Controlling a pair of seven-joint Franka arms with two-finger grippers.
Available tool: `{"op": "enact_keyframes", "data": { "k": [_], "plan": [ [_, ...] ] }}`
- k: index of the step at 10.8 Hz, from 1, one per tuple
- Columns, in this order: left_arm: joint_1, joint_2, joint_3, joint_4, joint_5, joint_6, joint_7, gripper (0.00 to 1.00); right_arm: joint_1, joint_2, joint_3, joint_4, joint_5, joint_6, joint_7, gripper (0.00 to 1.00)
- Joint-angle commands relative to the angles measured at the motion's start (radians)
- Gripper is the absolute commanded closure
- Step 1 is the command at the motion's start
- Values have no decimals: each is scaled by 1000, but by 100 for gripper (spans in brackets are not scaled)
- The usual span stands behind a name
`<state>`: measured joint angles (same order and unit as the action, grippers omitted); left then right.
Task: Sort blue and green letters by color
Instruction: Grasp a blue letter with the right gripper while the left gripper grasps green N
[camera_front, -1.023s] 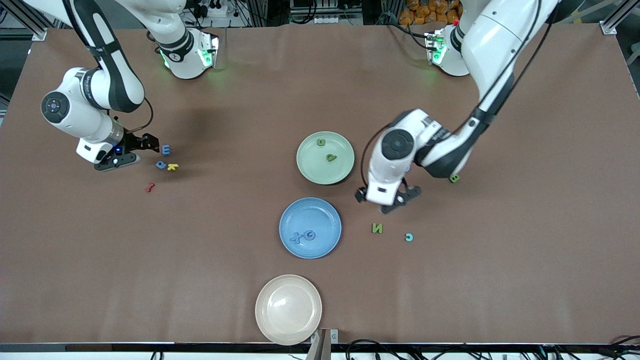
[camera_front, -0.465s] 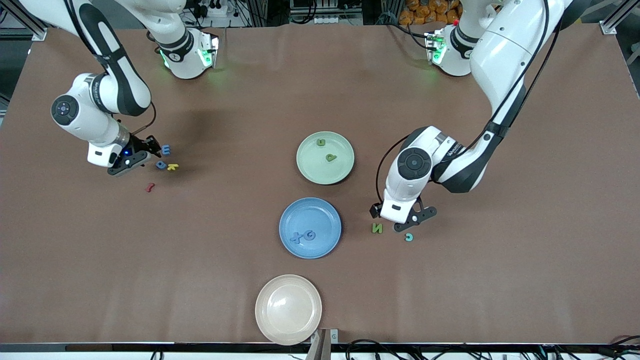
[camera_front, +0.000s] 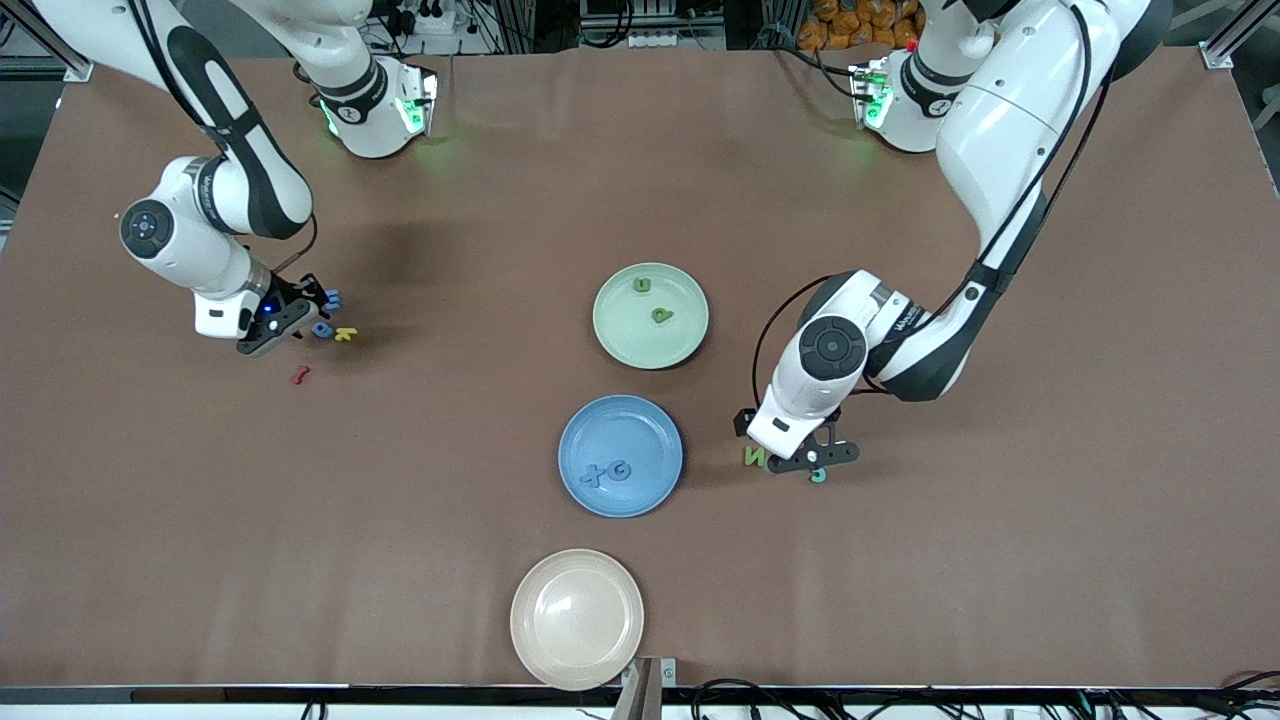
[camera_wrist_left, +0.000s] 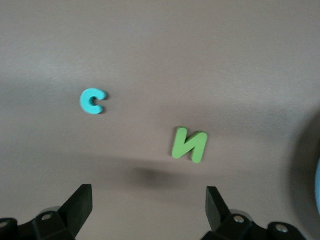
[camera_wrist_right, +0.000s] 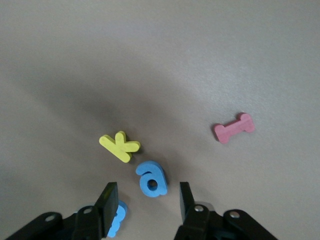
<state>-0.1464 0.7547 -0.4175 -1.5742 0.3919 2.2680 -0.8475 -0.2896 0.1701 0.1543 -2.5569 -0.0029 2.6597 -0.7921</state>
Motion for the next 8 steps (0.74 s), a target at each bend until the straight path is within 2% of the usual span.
{"op": "enact_keyframes", "data": {
  "k": [1, 3, 6, 8],
  "plan": [
    [-19, 60, -1, 54, -19, 53, 67, 0, 3, 20, 24, -32, 4, 69, -18, 52],
    [-33, 101, -1, 107, -19, 56, 71, 0, 3, 31, 24, -39, -15, 86, -18, 52],
    [-29, 123, 0, 118, -16, 82, 187, 0, 3, 29, 24, -40, -43, 88, -18, 51],
    [-35, 126, 34, 126, -18, 84, 286, 0, 0, 26, 24, -39, -81, 91, -16, 51]
  ]
}}
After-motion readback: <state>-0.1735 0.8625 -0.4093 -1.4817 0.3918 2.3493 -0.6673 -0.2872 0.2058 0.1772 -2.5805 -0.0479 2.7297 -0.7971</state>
